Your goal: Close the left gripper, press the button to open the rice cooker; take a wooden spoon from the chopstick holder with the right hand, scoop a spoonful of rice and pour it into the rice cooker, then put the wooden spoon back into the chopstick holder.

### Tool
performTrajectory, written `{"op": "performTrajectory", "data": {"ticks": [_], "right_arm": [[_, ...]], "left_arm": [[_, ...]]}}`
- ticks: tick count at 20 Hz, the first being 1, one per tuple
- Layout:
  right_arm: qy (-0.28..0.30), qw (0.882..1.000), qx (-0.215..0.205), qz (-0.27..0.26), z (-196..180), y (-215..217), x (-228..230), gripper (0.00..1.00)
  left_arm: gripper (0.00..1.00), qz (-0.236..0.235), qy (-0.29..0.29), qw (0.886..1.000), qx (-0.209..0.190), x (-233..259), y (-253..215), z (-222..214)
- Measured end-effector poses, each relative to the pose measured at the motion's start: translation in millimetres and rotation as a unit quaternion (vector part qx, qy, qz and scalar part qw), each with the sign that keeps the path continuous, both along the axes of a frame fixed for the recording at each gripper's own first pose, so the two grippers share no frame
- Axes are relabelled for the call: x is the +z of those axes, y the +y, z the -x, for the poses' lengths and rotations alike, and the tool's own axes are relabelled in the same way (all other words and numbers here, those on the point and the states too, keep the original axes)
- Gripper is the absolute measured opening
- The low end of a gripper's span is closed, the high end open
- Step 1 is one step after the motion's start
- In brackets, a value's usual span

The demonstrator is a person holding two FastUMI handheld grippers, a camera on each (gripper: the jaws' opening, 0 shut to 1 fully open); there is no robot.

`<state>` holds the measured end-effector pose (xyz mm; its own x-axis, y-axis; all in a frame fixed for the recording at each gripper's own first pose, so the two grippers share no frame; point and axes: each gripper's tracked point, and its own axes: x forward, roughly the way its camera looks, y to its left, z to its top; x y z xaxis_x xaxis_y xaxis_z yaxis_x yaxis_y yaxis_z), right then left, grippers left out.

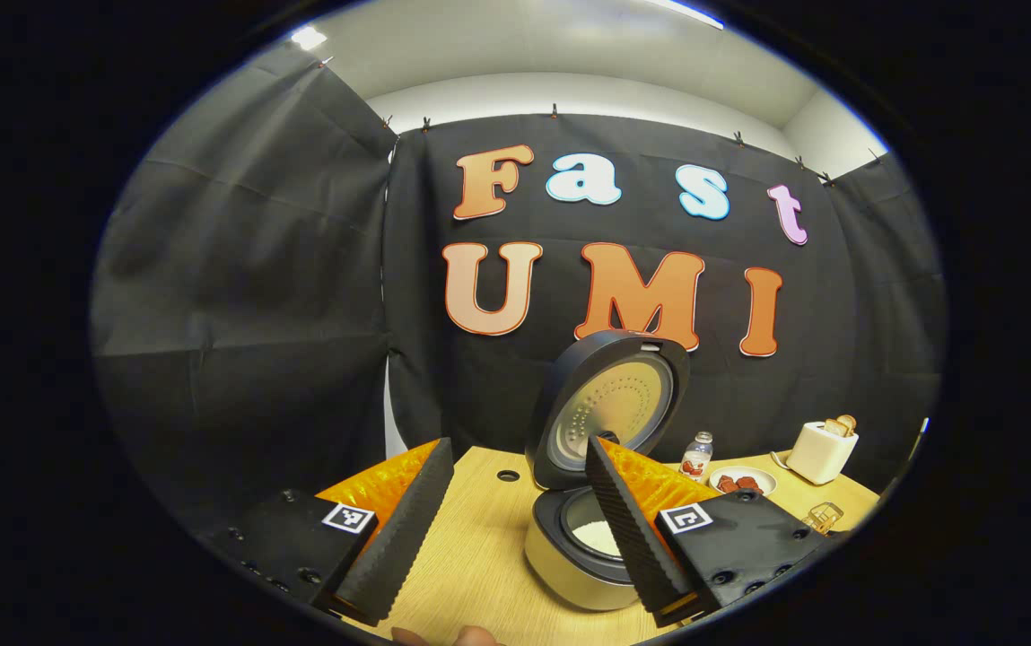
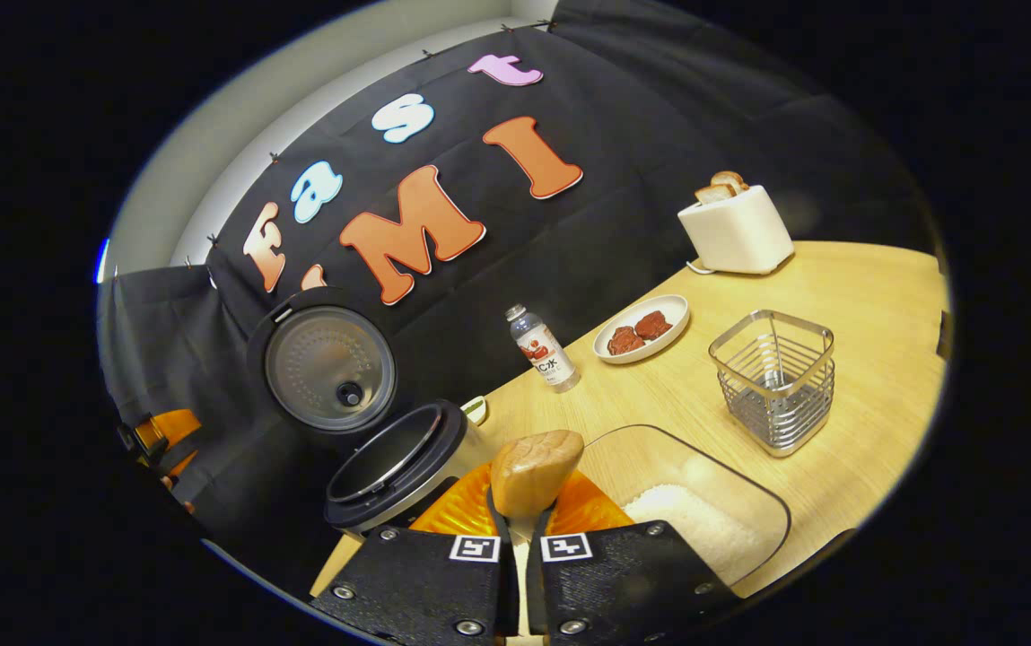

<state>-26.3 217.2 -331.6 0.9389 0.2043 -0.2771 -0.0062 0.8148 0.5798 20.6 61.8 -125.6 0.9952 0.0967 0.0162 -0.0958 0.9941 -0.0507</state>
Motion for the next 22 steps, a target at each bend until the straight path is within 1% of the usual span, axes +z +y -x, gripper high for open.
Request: {"op": "performTrajectory", "data": {"ticks": [4,7,9,12,15,22], "right_arm": [[0.033,0.996,-0.016,-0.078,-1.4,-2.9,-9.3,0.02],[0.057,0.987,-0.025,-0.148,-0.6,-4.4,-10.6,0.02],[0.063,0.981,-0.031,-0.179,-0.3,-9.2,-9.8,0.03],[0.065,0.972,-0.051,-0.222,0.0,-24.9,-4.5,0.02],[0.061,0.966,-0.064,-0.243,0.9,-34.7,3.6,0.02],[0.052,0.951,-0.073,-0.296,-2.1,-42.5,30.4,0.03]], "left_arm": [[0.99,0.002,0.003,1.0,-0.004,0.0,-4.5,-1.6],[0.99,0.004,0.003,1.0,-0.002,0.5,-5.1,-1.0],[0.99,0.004,0.007,1.0,-0.001,-0.8,-6.9,-0.5],[0.99,0.001,0.007,1.0,0.002,1.3,-8.2,3.5],[0.99,0.0,0.002,1.0,0.001,5.5,-14.0,7.6],[0.99,0.004,0.006,1.0,0.005,6.2,-18.7,12.3]]}}
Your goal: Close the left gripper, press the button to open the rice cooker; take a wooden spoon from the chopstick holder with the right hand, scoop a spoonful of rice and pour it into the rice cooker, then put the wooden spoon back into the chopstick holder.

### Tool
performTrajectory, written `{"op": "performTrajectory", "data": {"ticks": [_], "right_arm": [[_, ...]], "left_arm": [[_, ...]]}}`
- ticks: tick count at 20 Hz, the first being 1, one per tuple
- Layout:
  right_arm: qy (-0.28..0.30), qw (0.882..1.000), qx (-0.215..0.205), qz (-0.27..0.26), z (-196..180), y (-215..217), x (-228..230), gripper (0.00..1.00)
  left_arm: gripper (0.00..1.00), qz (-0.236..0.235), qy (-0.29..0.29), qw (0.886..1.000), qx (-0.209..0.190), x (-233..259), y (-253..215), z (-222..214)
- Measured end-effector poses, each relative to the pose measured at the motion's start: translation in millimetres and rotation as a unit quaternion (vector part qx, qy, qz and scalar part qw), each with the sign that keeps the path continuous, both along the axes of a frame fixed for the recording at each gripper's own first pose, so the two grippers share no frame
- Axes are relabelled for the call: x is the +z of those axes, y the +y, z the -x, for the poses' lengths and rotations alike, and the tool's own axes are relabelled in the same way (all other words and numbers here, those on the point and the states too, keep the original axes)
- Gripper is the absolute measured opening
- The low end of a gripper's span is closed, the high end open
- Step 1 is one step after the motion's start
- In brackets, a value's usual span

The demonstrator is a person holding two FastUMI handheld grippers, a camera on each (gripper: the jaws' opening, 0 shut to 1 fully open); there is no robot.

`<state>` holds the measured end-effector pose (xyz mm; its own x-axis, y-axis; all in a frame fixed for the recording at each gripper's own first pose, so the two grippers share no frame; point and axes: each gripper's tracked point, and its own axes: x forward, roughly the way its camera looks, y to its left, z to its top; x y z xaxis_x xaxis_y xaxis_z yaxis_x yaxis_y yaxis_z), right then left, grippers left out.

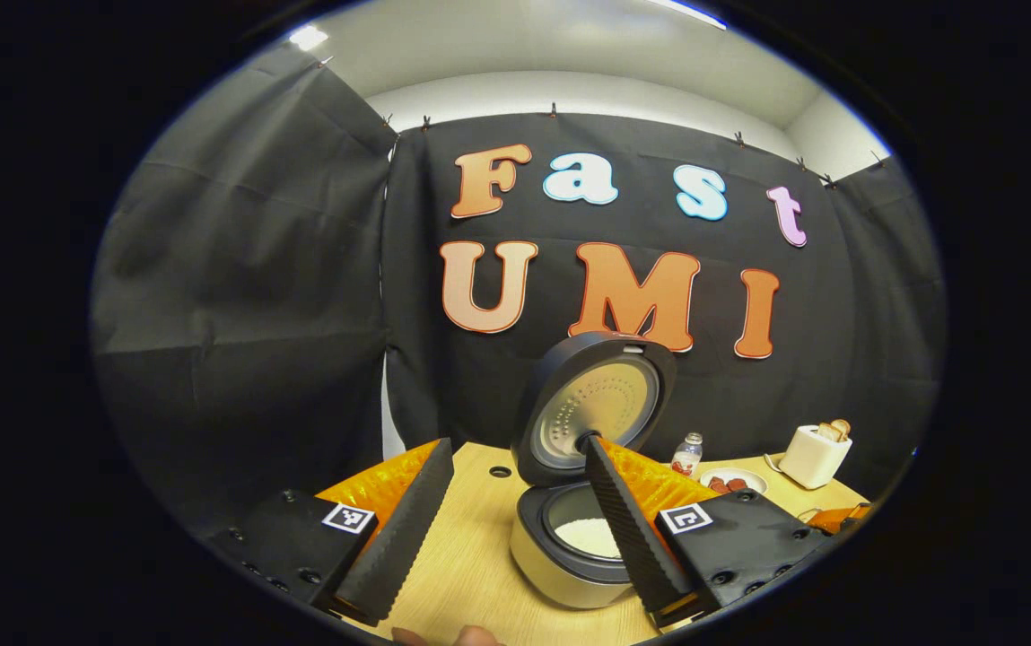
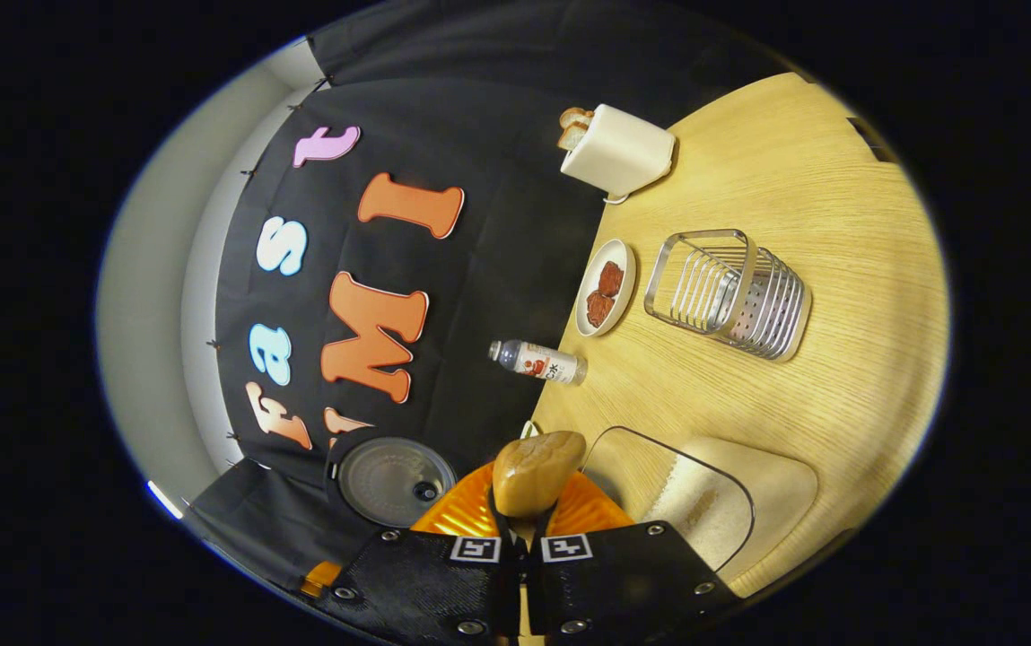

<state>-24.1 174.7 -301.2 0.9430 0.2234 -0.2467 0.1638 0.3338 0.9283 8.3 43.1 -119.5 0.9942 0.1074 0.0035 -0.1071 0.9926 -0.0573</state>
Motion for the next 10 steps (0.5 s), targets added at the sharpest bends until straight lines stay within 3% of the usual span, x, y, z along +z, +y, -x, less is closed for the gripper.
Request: {"op": "performTrajectory", "data": {"ticks": [10], "right_arm": [[-0.046,0.999,0.0,-0.027,-26.1,3.5,68.4,0.02]], "left_arm": [[0.99,-0.008,-0.004,1.0,0.007,4.2,-1.8,1.6]]}}
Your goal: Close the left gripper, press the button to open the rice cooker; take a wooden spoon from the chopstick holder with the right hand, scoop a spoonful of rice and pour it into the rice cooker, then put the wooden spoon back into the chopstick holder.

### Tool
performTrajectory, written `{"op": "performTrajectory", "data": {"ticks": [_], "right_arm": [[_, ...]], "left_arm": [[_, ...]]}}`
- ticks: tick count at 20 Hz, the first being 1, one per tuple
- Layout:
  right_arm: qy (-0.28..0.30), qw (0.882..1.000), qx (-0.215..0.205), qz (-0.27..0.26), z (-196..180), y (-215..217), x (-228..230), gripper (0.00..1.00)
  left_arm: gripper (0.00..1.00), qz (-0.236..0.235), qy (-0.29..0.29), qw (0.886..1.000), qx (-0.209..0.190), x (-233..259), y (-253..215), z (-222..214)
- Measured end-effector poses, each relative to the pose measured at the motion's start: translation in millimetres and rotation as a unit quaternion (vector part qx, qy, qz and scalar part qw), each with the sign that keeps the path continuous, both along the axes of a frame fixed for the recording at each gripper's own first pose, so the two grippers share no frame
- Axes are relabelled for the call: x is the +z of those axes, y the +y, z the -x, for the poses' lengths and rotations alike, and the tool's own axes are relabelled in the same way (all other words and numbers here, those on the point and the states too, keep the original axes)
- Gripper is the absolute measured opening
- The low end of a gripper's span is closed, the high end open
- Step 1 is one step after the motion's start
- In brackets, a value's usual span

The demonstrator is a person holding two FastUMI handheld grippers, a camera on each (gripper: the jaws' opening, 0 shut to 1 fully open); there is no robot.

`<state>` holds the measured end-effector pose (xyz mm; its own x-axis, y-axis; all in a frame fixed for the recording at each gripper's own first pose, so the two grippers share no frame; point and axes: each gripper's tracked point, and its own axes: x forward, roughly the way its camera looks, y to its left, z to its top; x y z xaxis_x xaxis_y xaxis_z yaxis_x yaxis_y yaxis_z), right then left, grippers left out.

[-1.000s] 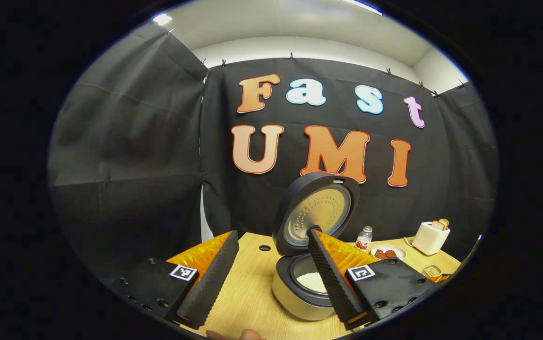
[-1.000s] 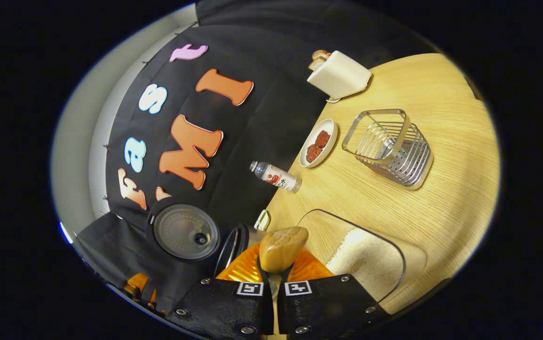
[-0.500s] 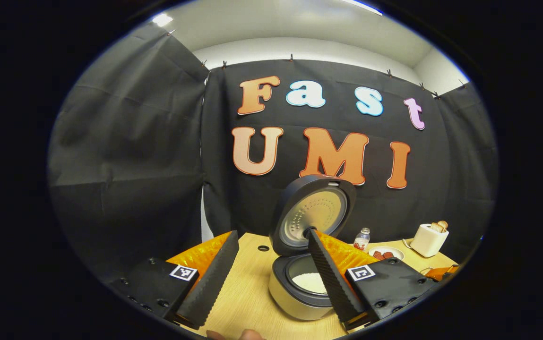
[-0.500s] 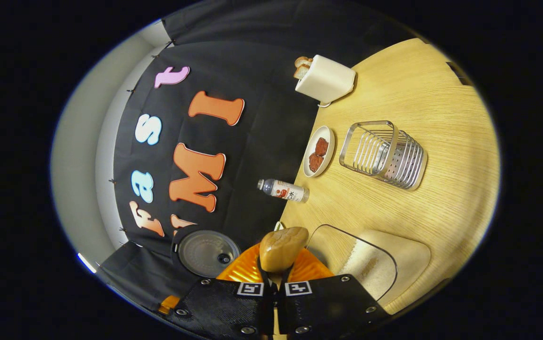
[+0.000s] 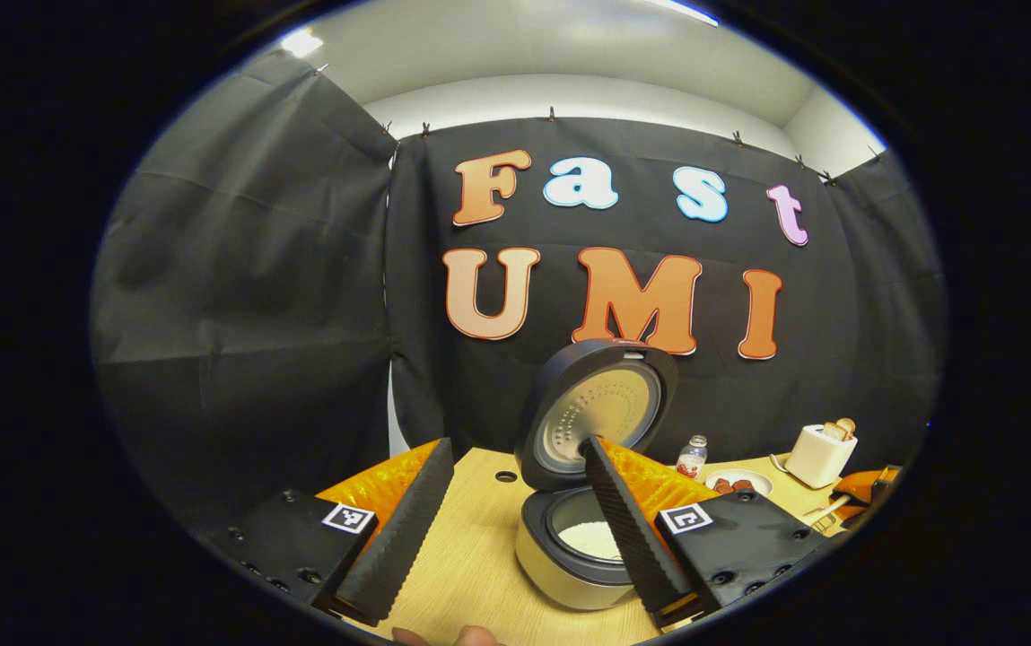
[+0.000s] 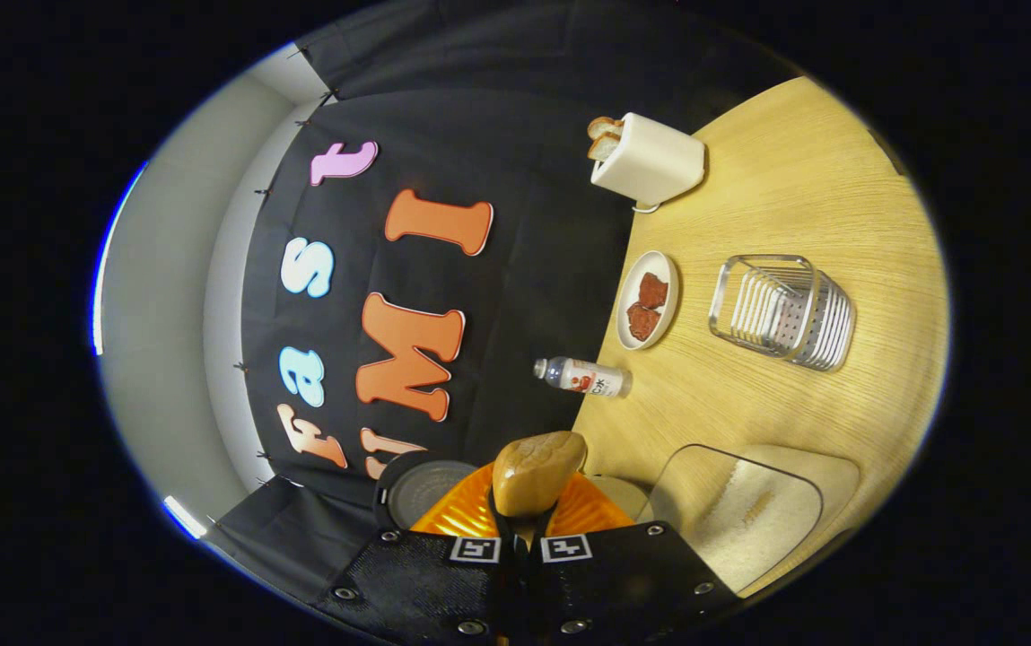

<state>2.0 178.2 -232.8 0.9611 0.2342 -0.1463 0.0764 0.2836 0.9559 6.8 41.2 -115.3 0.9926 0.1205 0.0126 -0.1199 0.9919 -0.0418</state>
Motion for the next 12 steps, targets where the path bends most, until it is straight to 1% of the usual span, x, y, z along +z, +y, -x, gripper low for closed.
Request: {"op": "performTrajectory", "data": {"ticks": [2,6,7,9,12], "right_arm": [[-0.016,1.0,0.013,-0.001,-8.8,10.4,19.4,0.02],[-0.032,0.999,0.02,0.008,-38.5,27.6,49.6,0.02],[-0.034,0.999,0.021,0.008,-46.1,31.7,56.5,0.02],[-0.045,0.999,0.008,0.01,-59.5,34.5,76.7,0.02],[-0.061,0.996,-0.003,0.06,-80.9,43.1,95.6,0.02]], "left_arm": [[0.99,0.001,0.002,1.0,0.001,-0.6,1.2,-0.9],[0.99,0.0,0.0,1.0,0.004,-0.8,5.1,1.1],[0.99,-0.001,0.0,1.0,0.006,0.4,6.1,2.0],[0.99,-0.001,0.0,1.0,0.005,-4.0,11.5,0.4],[0.99,-0.005,0.002,1.0,0.011,-5.3,13.9,-1.5]]}}
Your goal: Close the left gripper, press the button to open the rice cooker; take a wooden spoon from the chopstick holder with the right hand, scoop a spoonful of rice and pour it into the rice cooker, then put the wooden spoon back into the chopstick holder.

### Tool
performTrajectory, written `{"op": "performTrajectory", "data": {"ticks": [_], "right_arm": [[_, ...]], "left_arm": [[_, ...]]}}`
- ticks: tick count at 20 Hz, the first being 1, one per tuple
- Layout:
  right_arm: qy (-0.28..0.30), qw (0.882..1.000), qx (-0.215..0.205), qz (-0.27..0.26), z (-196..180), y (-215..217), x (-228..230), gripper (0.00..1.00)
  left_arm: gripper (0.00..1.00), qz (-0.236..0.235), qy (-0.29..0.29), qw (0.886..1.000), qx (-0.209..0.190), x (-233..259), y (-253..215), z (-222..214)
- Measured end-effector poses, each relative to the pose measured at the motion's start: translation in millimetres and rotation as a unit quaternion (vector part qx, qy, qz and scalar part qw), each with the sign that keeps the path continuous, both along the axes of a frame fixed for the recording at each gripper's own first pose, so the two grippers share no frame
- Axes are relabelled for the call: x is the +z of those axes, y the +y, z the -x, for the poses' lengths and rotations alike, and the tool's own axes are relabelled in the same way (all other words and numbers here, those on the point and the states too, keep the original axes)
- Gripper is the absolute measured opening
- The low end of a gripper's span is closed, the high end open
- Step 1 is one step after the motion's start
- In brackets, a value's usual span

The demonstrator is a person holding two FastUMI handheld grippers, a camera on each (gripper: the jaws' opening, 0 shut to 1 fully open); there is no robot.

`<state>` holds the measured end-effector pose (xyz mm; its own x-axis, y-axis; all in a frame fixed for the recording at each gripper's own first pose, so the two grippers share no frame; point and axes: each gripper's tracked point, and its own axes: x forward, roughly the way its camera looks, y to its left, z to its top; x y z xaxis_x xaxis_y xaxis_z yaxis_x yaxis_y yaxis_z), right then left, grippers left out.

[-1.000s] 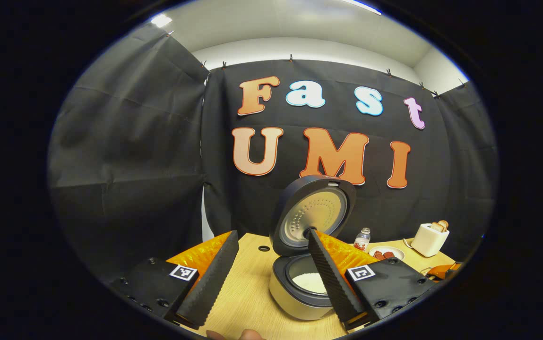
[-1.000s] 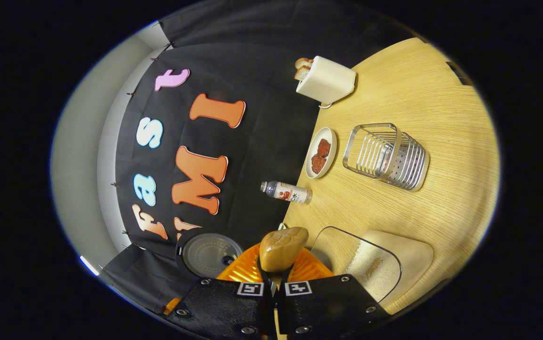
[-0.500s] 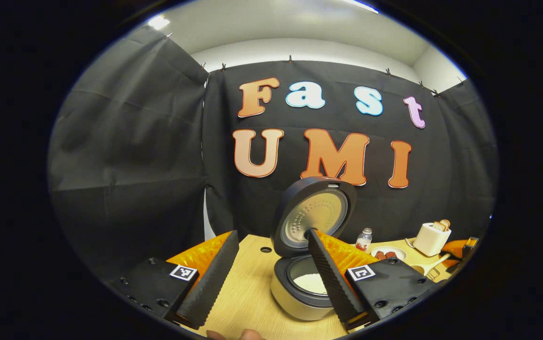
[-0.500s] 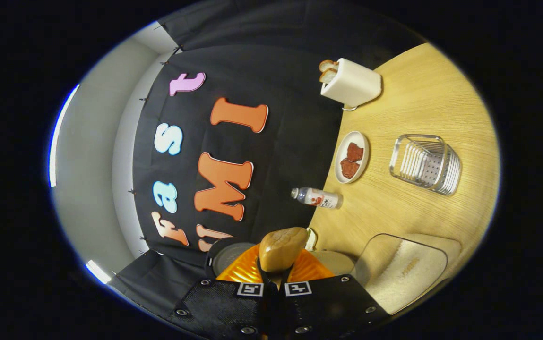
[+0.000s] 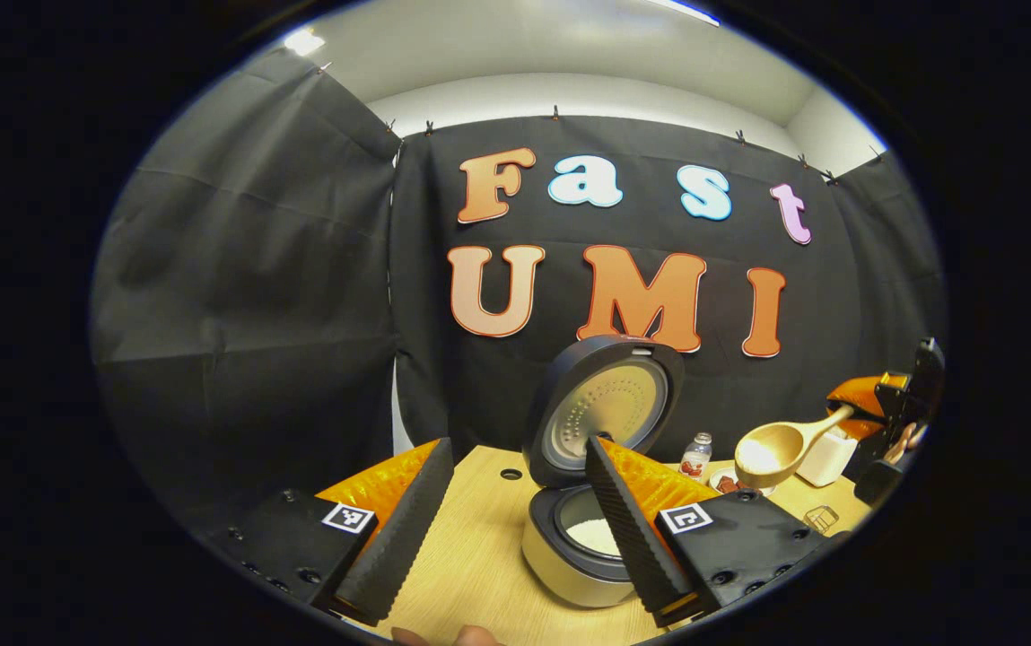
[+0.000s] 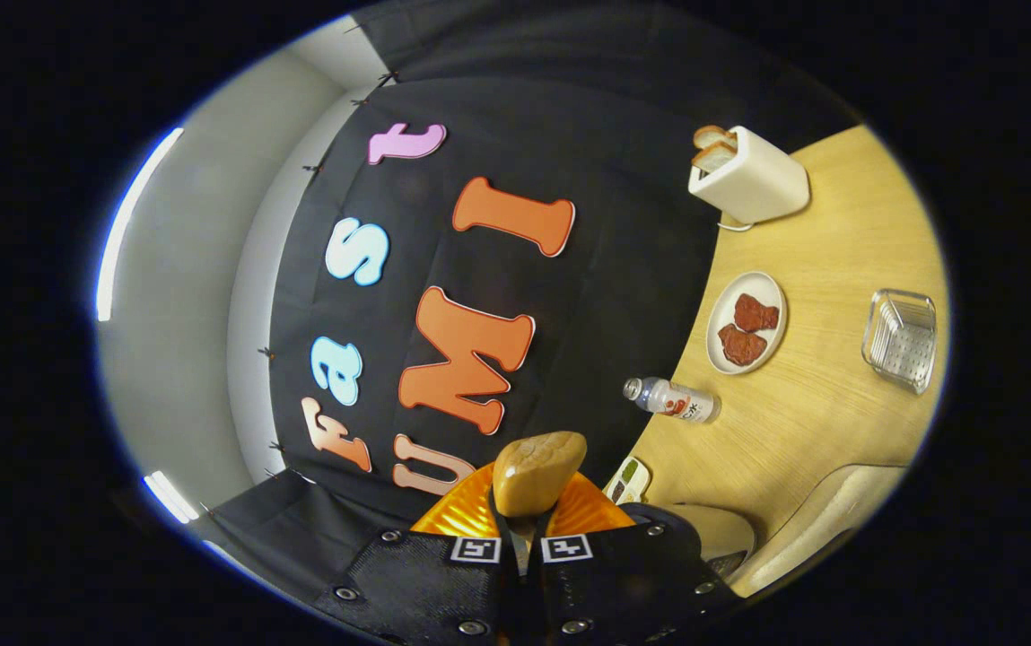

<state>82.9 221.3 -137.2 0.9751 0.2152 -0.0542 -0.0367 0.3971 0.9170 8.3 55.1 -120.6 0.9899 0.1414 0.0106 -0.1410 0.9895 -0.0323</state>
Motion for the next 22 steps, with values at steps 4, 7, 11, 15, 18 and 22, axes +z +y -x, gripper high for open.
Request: {"op": "performTrajectory", "data": {"ticks": [4,7,11,15,18,22], "right_arm": [[-0.027,0.997,0.005,0.068,-20.2,18.4,24.2,0.02],[-0.037,0.994,0.016,0.106,-29.0,38.3,32.4,0.02],[-0.049,0.988,0.031,0.145,-31.6,55.8,33.9,0.02],[-0.056,0.982,0.032,0.175,-32.4,63.5,31.8,0.02],[-0.059,0.98,0.035,0.188,-34.2,67.5,32.2,0.02],[-0.066,0.974,0.039,0.211,-34.4,72.0,30.8,0.02]], "left_arm": [[0.99,-0.008,-0.002,1.0,0.014,2.3,13.8,1.5],[0.99,-0.009,-0.004,1.0,0.015,3.0,17.1,0.3],[0.99,-0.006,-0.002,1.0,0.007,-0.2,18.0,-2.3],[0.99,-0.007,-0.002,1.0,0.01,-0.9,23.1,-4.6],[0.99,-0.003,-0.001,1.0,0.01,-2.5,25.4,-4.5],[0.99,-0.004,-0.003,1.0,0.009,-0.8,25.2,-4.0]]}}
